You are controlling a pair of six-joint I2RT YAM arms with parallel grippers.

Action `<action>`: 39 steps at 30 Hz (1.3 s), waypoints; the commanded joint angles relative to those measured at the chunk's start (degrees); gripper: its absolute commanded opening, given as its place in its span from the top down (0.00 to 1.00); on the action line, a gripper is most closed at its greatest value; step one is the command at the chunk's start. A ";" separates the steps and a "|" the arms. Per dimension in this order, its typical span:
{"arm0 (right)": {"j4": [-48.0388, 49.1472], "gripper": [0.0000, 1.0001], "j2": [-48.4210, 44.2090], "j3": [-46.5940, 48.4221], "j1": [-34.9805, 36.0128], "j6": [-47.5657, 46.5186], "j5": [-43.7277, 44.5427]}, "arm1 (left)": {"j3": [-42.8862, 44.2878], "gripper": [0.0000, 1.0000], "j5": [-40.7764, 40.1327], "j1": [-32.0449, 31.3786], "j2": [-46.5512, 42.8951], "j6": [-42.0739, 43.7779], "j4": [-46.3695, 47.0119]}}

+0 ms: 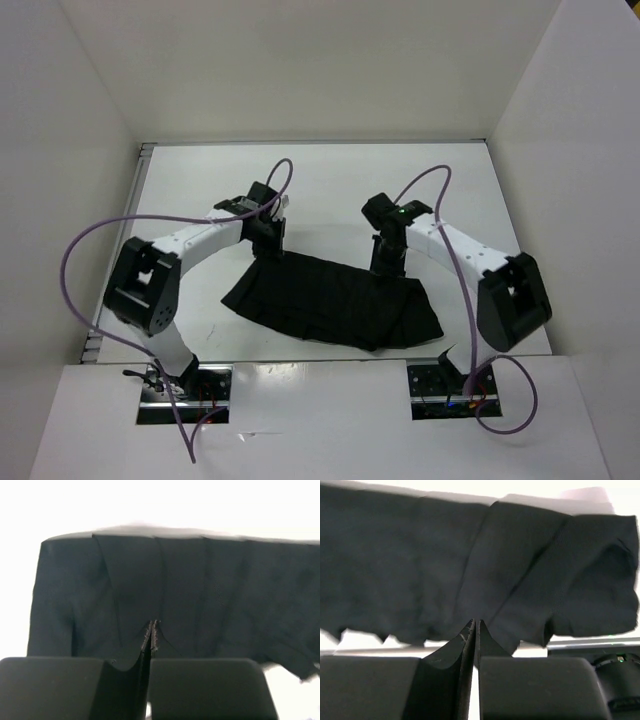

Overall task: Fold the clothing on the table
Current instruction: Fold the skirt

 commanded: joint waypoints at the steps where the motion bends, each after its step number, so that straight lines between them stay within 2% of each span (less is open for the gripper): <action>1: 7.22 0.93 4.76 -2.10 0.77 1.48 -0.18 | 0.52 1.00 -1.78 -0.27 4.85 -2.15 4.48; 9: 10.74 0.93 16.96 -2.62 0.77 0.70 -0.18 | -1.41 1.00 -3.54 -0.89 10.13 -4.08 4.48; 13: 11.97 0.93 23.74 1.58 0.24 -0.63 -0.18 | 1.57 1.00 -4.07 -0.89 13.12 -4.61 4.48; 18: 12.50 0.93 31.82 11.67 -3.97 -3.61 1.04 | 10.88 1.00 -6.26 0.15 17.95 -4.00 2.54; 24: 12.50 0.93 36.06 24.77 -8.81 -5.46 1.75 | 22.21 1.00 -8.46 3.41 23.31 -1.36 0.00; 26: 11.97 0.91 34.06 26.55 -8.81 -6.25 2.79 | 26.88 1.00 -8.99 4.30 23.85 -0.75 -1.50; 28: 12.59 0.71 30.72 26.56 -8.81 -6.25 3.41 | 27.77 1.00 -8.38 4.82 22.11 -0.22 -2.29; 31: 13.12 0.55 20.90 24.36 -8.81 -5.64 4.90 | 25.93 1.00 -8.37 4.82 15.71 -0.22 -1.07; 32: 13.12 0.52 19.21 23.05 -8.81 -5.64 5.61 | 24.97 0.99 -8.37 4.82 14.02 -0.83 -1.06; 36: 13.12 0.52 13.48 20.67 -12.32 -5.11 7.11 | 17.86 0.98 -11.97 4.82 5.76 -1.45 -1.06; 39: 13.12 0.52 11.90 19.26 -14.87 -5.11 7.73 | 13.90 1.00 -14.43 4.82 3.64 -1.98 -1.58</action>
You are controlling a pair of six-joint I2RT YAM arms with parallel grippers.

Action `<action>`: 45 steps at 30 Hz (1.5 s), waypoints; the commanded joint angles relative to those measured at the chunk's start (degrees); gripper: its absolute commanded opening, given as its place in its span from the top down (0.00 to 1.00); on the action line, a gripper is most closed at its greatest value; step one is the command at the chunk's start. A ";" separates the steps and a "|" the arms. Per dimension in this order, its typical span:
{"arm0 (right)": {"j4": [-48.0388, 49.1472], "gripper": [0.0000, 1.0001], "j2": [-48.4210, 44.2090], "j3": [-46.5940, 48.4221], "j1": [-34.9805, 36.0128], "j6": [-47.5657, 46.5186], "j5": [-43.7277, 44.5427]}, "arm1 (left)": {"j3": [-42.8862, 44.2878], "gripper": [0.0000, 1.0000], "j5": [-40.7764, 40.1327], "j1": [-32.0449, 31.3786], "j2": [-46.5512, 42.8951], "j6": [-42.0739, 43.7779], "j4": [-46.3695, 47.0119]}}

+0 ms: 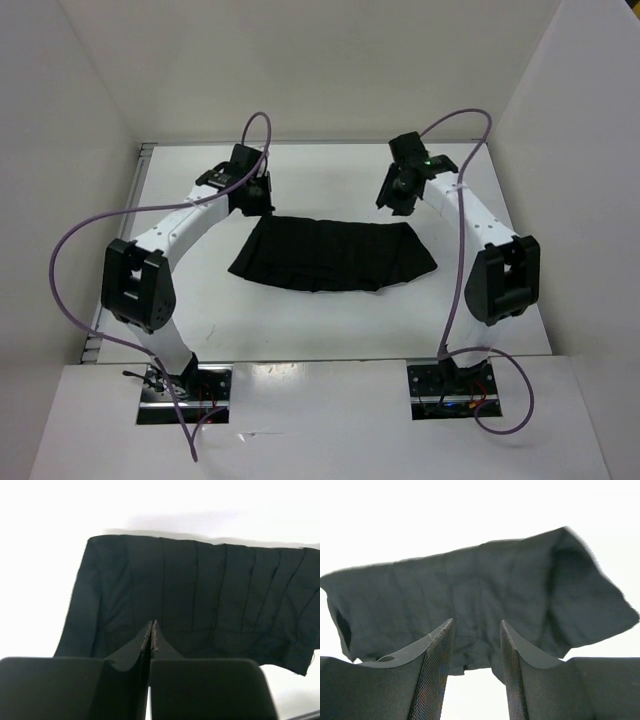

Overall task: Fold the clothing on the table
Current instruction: Fold the skirt

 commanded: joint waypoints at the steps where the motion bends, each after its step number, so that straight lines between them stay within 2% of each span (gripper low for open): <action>1: 1.38 0.52 -1.57 -2.46 -3.62 -0.23 3.64 | -6.04 1.00 -4.12 -0.10 -2.47 -1.04 -1.04; 12: 4.10 0.52 1.15 -7.73 -6.79 -0.76 2.41 | -15.82 1.00 -8.70 -0.10 -2.47 -6.93 -2.18; 22: 8.49 0.55 7.21 -10.03 -7.84 0.29 1.02 | -16.97 1.00 -6.94 -1.76 1.22 -7.46 -0.51; 26: 9.91 0.59 8.36 -10.55 -7.84 0.29 -0.05 | -18.02 1.00 -6.41 -1.76 1.75 -7.46 0.54; 29: 9.91 0.68 9.76 -10.55 -7.84 0.29 -0.66 | -18.64 1.00 -5.80 -1.76 2.37 -7.98 0.54; 30: 9.91 0.78 9.77 -10.55 -7.84 0.29 -0.66 | -19.33 1.00 -5.80 -1.76 2.37 -7.99 0.54; 32: 10.43 0.89 9.77 -11.08 -8.46 0.29 -2.06 | -19.95 1.00 -4.57 -1.76 2.89 -7.99 1.07; 33: 10.43 1.00 9.77 -11.08 -8.98 0.29 -2.07 | -19.95 1.00 -4.56 -1.76 2.89 -7.99 1.07; 39: 10.43 1.00 5.20 -8.98 -10.65 0.29 -2.07 | -21.10 1.00 -4.56 -1.76 2.89 -7.99 1.07; 45: 8.24 1.00 4.67 -3.97 -12.41 -1.37 -1.02 | -21.62 1.00 -4.56 -1.76 3.42 -7.99 1.07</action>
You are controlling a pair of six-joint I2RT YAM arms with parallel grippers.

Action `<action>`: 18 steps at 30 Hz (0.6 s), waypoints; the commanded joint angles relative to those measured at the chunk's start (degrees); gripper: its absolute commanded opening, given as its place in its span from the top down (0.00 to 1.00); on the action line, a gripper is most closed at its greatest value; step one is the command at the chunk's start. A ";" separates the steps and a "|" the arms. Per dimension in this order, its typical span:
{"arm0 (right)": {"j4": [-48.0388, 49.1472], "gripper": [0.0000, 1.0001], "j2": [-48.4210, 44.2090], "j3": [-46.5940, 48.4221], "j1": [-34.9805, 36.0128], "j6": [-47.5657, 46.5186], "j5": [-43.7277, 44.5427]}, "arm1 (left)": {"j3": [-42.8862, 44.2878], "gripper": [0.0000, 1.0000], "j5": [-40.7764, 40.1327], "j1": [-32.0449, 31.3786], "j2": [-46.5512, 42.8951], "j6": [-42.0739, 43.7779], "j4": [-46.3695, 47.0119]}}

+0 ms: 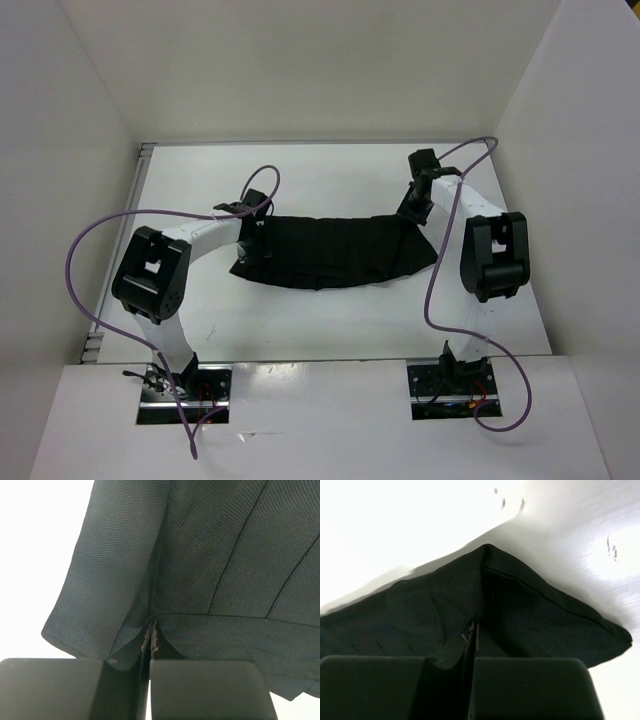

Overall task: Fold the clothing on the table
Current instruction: Fold the skirt

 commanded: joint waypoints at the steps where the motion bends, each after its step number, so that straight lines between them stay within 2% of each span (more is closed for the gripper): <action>1: 0.11 1.00 -2.85 4.52 -1.96 -1.23 1.69 | -1.97 1.00 0.53 -0.13 1.28 -0.47 -0.33; 12: 0.10 1.00 -0.74 8.04 -3.82 -1.75 0.38 | -2.50 1.00 0.53 -0.13 1.28 -0.47 -0.94; 18: 0.63 1.00 -0.74 6.63 -3.82 -1.75 -0.77 | 2.15 1.00 -1.30 -0.13 -5.13 -0.47 -5.24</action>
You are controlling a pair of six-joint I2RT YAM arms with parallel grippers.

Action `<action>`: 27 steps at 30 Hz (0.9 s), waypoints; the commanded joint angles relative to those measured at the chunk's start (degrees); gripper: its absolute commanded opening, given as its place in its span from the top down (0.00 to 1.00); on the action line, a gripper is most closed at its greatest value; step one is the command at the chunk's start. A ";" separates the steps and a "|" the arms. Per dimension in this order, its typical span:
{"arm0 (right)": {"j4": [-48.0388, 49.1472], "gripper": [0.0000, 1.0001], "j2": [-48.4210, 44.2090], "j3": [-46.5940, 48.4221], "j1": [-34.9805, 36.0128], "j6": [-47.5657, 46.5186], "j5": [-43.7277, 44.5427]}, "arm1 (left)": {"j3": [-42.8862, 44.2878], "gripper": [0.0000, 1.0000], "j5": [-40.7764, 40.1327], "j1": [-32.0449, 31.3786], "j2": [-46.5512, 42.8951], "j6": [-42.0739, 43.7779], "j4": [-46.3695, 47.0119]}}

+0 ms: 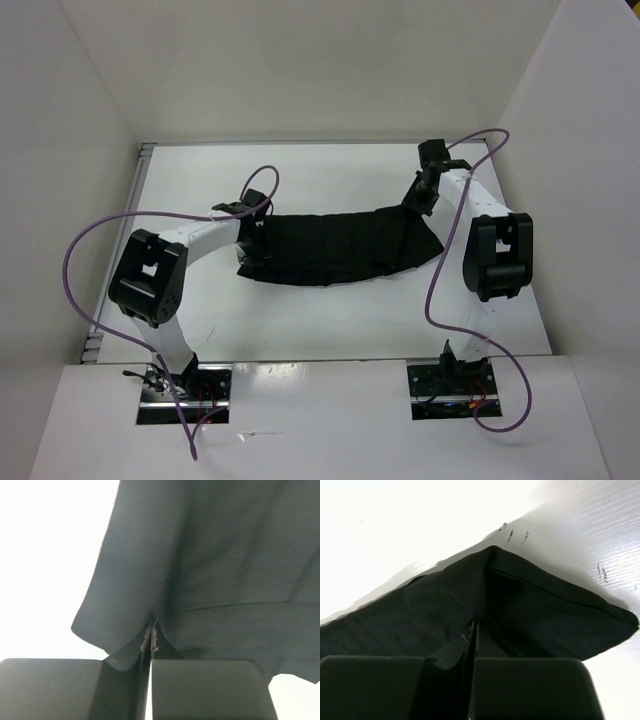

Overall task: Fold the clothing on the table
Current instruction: Fold the skirt

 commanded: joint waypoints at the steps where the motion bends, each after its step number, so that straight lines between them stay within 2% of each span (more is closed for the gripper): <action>1: 0.96 1.00 -0.72 0.88 -1.15 -0.66 1.24 | 2.98 0.94 -2.78 -0.10 -4.00 -0.36 -5.40; 2: 0.96 1.00 -0.72 0.88 -1.15 -0.66 1.24 | 2.99 0.87 -3.31 -0.10 -4.52 -0.36 -5.41; 3: 0.96 1.00 -0.72 0.88 -1.15 -0.66 1.24 | 2.99 0.84 -3.31 -0.10 -4.53 -0.36 -6.28; 7: 0.96 1.00 -0.72 0.88 -1.15 -1.19 0.72 | 2.12 0.84 -4.10 -0.10 -5.05 -0.36 -6.29; 13: 1.48 1.00 -0.72 0.88 -1.15 -1.71 0.11 | -1.05 0.84 -1.12 -0.10 -2.94 -1.59 -1.81; 18: 0.96 1.00 -0.72 1.41 -1.15 -2.24 -0.51 | -2.28 0.90 2.04 -0.10 1.97 -2.72 2.23; 20: 0.96 1.00 -0.72 2.02 -1.68 -2.24 -1.12 | -2.81 1.00 2.58 -0.10 3.98 -2.73 2.93; 27: 0.43 1.00 -0.72 4.92 -4.05 -2.77 -4.55 | -3.34 1.00 2.58 -1.15 6.63 -2.73 2.94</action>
